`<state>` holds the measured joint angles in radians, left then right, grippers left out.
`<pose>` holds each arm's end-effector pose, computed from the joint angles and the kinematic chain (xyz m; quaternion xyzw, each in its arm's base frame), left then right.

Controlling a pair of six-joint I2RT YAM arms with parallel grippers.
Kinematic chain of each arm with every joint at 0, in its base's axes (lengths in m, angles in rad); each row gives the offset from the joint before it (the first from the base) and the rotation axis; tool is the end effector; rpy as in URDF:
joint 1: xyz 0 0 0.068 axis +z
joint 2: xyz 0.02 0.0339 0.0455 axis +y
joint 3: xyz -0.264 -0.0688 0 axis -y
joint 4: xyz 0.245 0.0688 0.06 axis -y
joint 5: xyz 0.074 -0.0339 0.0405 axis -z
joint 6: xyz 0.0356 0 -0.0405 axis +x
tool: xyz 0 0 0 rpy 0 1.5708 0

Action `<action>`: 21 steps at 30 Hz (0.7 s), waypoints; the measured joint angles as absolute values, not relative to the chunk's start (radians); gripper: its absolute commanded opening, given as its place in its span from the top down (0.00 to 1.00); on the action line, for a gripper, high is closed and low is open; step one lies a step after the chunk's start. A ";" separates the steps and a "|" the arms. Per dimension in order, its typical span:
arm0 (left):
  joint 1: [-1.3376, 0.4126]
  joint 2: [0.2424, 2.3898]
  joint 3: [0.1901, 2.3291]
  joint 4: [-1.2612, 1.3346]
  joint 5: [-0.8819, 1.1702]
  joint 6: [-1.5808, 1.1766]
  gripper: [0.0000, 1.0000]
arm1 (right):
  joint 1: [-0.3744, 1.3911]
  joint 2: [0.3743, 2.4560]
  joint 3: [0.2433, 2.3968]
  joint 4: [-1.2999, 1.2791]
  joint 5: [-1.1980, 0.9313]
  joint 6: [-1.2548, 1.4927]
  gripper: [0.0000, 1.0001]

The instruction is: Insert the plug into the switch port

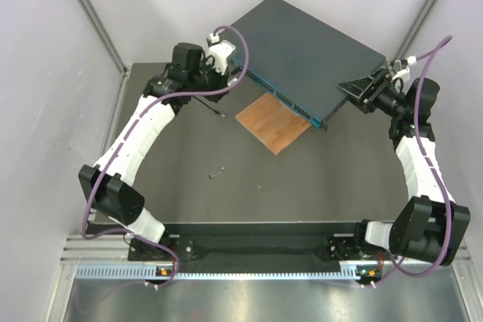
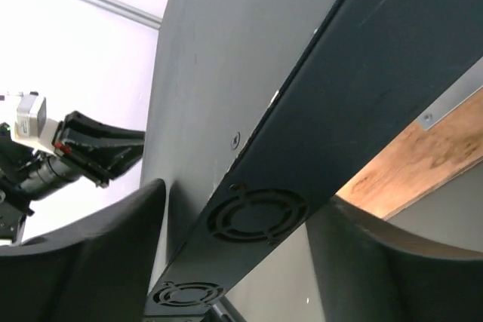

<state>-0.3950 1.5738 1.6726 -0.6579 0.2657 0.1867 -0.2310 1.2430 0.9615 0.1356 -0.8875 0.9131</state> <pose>0.3199 -0.1435 0.4039 0.3101 0.8122 -0.1652 0.4656 0.2813 -0.0378 0.3390 0.1340 0.7266 0.5037 0.4477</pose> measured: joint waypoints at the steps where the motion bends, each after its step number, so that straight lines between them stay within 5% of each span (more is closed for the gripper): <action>1: -0.407 1.579 1.673 -0.656 0.263 0.186 1.00 | -0.229 1.243 0.960 0.142 -0.883 0.918 0.42; 5: -0.448 1.604 1.691 -0.651 0.246 0.179 1.00 | -0.232 1.243 0.949 0.112 -0.879 1.039 0.81; 8: -0.466 1.623 1.715 -0.646 0.231 0.172 1.00 | -0.233 1.242 0.947 0.089 -0.884 1.119 0.99; 21: -0.473 1.670 1.787 -0.629 0.144 0.131 1.00 | -0.231 1.239 0.947 0.104 -0.879 1.096 1.00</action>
<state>-0.4732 1.6695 1.7866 -0.6289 0.1436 0.1307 -0.2310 1.2392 0.9474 0.1040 -0.8795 1.0962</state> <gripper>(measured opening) 0.219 0.492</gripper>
